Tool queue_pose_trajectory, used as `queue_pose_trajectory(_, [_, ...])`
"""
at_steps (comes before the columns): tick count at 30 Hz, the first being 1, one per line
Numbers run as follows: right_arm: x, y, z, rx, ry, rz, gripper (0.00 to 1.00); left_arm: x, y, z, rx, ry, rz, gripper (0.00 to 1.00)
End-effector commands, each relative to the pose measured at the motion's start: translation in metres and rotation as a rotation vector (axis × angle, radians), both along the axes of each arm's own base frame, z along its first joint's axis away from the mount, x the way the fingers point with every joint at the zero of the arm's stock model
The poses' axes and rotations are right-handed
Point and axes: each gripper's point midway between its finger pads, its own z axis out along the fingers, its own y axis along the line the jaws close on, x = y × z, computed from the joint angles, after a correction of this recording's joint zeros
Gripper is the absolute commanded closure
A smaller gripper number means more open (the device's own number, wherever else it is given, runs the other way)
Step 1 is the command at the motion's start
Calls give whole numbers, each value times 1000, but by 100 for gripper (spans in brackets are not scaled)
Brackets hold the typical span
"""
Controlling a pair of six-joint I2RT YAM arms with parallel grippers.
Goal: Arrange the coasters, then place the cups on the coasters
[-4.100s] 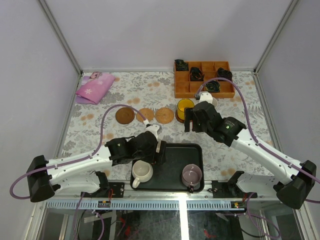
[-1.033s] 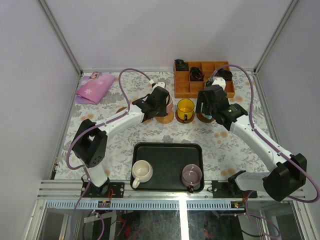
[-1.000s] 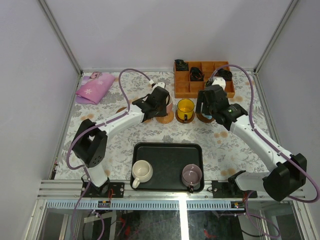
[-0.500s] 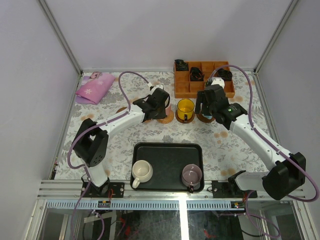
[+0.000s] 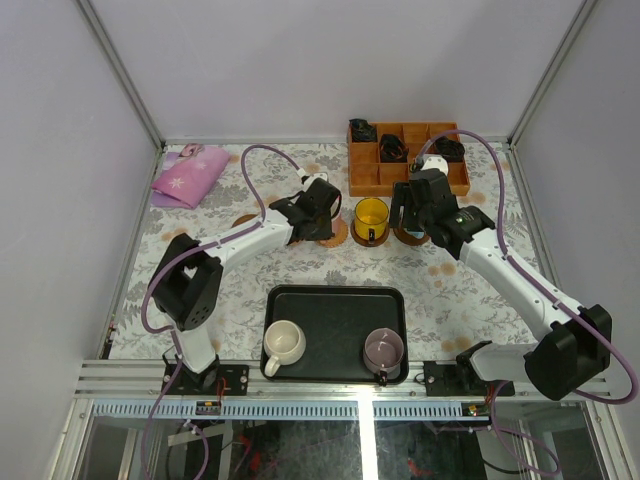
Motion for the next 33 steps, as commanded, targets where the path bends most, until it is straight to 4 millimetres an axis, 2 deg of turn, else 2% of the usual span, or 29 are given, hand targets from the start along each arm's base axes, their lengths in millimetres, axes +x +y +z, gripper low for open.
queue_pose_trajectory(1, [8, 4, 9, 28, -36, 7, 23, 25, -8, 32, -68, -137, 22, 100])
queue_pose_trajectory(19, [12, 7, 9, 29, -37, 19, 23, 25, -7, 24, -40, -121, 12, 99])
queue_pose_trajectory(21, [12, 7, 9, 30, -37, 18, 23, 24, -8, 22, -39, -115, 7, 94])
queue_pose_trajectory(24, [12, 8, 8, 29, -34, 19, 23, 22, -9, 19, -43, -102, -3, 77])
queue_pose_trajectory(27, [13, 8, 8, 32, -33, 19, 23, 19, -13, 19, -48, -96, -12, 66])
queue_pose_trajectory(30, [12, 8, 7, 33, -31, 18, 23, 19, -16, 18, -50, -92, -22, 58])
queue_pose_trajectory(33, [12, 8, 6, 33, -27, 17, 23, 17, -18, 17, -51, -86, -28, 56])
